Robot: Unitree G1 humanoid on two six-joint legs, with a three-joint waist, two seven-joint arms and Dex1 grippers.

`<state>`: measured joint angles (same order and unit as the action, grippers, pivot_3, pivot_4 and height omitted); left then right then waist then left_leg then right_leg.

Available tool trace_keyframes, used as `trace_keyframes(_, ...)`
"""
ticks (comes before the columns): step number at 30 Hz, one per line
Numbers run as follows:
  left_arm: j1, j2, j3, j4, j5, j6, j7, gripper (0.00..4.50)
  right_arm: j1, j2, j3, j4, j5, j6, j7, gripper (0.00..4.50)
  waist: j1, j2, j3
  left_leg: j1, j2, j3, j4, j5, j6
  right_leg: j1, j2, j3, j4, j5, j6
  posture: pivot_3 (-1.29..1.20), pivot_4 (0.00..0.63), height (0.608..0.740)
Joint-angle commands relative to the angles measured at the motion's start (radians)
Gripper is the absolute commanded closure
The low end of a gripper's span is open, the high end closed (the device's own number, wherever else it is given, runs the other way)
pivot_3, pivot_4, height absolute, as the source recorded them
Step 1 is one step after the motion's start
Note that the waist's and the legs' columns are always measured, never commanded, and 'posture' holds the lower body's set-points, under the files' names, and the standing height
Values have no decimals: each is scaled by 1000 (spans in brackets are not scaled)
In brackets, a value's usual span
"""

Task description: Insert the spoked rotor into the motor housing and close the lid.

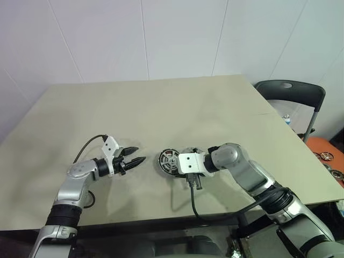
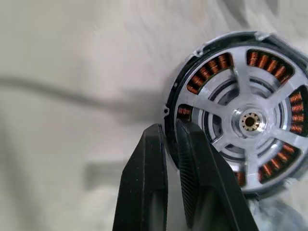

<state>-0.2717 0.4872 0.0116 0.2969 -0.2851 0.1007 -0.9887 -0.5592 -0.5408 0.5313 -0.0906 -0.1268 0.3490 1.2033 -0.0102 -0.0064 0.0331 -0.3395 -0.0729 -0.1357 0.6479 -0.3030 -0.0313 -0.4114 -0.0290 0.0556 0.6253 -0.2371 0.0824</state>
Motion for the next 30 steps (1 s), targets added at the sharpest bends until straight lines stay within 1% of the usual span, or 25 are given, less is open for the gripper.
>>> trace_keyframes(1,-23,-2,0,-6,7,-20,5,1729,-44,-17,-65,-124,108,56,71,4440,2,0,0,0,0,0,0,0,0,0,0,0,0,0,0,0,0,740)
trace_keyframes(3,-26,-5,-1,-3,9,-22,7,1729,-48,-14,-63,-113,113,71,63,4440,2,0,0,0,0,0,0,0,0,0,0,0,-1,0,0,0,0,740)
trace_keyframes(9,-31,-15,-3,2,24,-29,19,1729,-35,13,-6,-14,47,59,-11,4440,4,0,0,1,0,0,1,0,0,1,0,0,0,0,0,0,0,740)
trace_keyframes(11,-32,-15,-2,6,29,-33,22,1729,-27,26,2,16,43,54,-28,3726,3,0,0,1,0,0,1,0,0,1,0,0,0,0,0,0,0,740)
trace_keyframes(13,-31,-14,-1,9,31,-34,23,1729,-20,30,7,27,44,51,-33,3202,3,0,0,1,0,0,0,0,0,1,0,0,0,0,0,0,0,740)
trace_keyframes(15,-31,-13,0,9,34,-35,26,1729,-17,31,7,28,53,52,-32,2507,3,0,0,1,-1,0,0,0,0,1,0,0,0,0,0,0,0,740)
trace_keyframes(17,-30,-11,1,13,37,-37,28,1729,-11,60,-26,31,102,61,-38,1842,3,0,0,1,-1,0,0,0,0,1,0,0,0,0,0,0,0,740)
trace_keyframes(20,-25,-12,0,8,38,-36,31,1729,-10,120,-108,41,195,110,-65,1842,-1,0,0,1,0,0,0,0,0,1,0,0,1,0,0,0,0,740)
trace_keyframes(22,-22,-13,-1,5,36,-34,33,1729,-24,166,-196,44,274,189,-102,1842,0,0,0,1,0,0,0,0,0,1,0,0,1,0,0,0,0,740)
trace_keyframes(25,-18,-14,-1,1,35,-32,34,1729,-33,182,-305,24,392,322,-119,1842,5,0,0,1,-1,0,1,0,0,1,-1,0,2,0,0,0,0,740)
trace_keyframes(27,-15,-15,-1,-2,34,-30,36,1729,-32,183,-427,-7,549,514,-126,1842,12,0,0,1,-1,0,1,0,0,1,-1,0,1,0,0,0,0,740)
trace_keyframes(28,-15,-16,-2,-1,33,-29,36,1729,-26,176,-486,-13,632,639,-127,1842,16,0,0,1,-1,0,1,0,0,1,-1,0,1,0,0,0,0,740)
trace_keyframes(30,-12,-19,-4,-1,32,-29,35,1729,-3,156,-553,-26,735,810,-140,1842,23,0,0,1,-1,0,0,0,0,1,-1,0,1,0,0,0,0,740)
